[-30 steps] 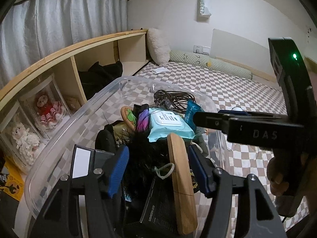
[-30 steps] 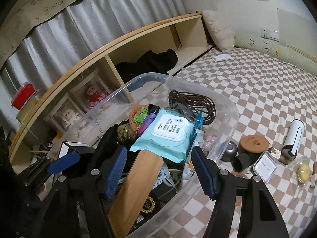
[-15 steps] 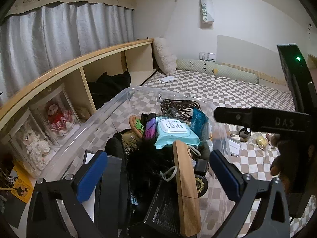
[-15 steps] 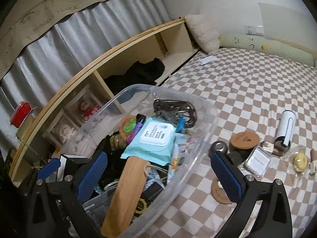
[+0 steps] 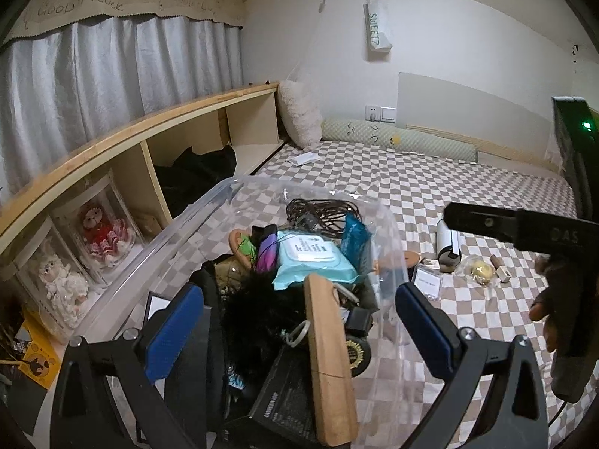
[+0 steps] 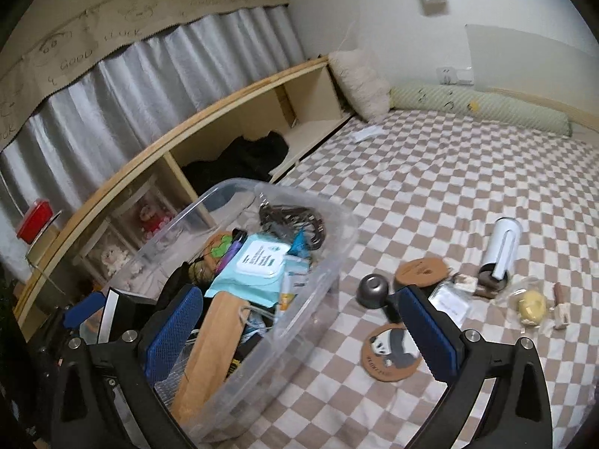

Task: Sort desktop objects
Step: 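Withdraw the right tool from the box back over the bed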

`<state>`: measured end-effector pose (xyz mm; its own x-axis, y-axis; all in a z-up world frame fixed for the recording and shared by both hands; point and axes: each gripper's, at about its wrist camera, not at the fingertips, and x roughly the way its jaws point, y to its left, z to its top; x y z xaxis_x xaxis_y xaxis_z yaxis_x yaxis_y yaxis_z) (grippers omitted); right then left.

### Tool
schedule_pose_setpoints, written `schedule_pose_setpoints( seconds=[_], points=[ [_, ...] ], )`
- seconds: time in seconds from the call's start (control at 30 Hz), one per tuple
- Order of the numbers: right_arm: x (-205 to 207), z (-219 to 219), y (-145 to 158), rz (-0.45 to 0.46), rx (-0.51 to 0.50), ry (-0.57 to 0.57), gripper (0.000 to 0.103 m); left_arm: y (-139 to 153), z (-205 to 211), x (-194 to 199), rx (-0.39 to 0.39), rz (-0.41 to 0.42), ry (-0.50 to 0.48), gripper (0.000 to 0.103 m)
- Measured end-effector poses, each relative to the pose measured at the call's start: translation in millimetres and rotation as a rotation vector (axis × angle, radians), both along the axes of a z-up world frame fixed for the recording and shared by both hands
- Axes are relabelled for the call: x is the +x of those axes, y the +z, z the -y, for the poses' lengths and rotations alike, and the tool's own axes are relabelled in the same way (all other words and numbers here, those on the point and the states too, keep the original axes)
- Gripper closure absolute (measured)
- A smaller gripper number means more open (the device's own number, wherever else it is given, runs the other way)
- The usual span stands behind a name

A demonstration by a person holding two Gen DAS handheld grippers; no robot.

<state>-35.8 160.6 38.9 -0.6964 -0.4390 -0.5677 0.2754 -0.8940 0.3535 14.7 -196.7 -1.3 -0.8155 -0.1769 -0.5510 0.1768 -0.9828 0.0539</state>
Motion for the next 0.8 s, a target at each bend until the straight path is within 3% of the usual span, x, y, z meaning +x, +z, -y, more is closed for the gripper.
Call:
schedule_pose_setpoints(
  seconds=[0.33,0.43,0.6,0.8],
  points=[
    [28.3,-46.1,16.2,-0.067,0.054,-0.084,0.0,8.2,-29.2,-1.9,-0.005,-0.012,-0.054,0.0],
    [41.7,-63.8,20.5,-0.129,0.099,-0.138,0.0,10.7,-41.7,-3.3,-0.005,-0.014,-0.069,0.0],
    [58.0,-105.5,21.4,-0.158,0.095,-0.242,0.0,15.1,-65.4,-3.3,0.003,-0.02,-0.102,0.0],
    [72.1,-154.2,11.4,-0.125,0.14,-0.343,0.0,18.6,-99.0,-4.4,0.029,-0.014,-0.164,0.0]
  ],
)
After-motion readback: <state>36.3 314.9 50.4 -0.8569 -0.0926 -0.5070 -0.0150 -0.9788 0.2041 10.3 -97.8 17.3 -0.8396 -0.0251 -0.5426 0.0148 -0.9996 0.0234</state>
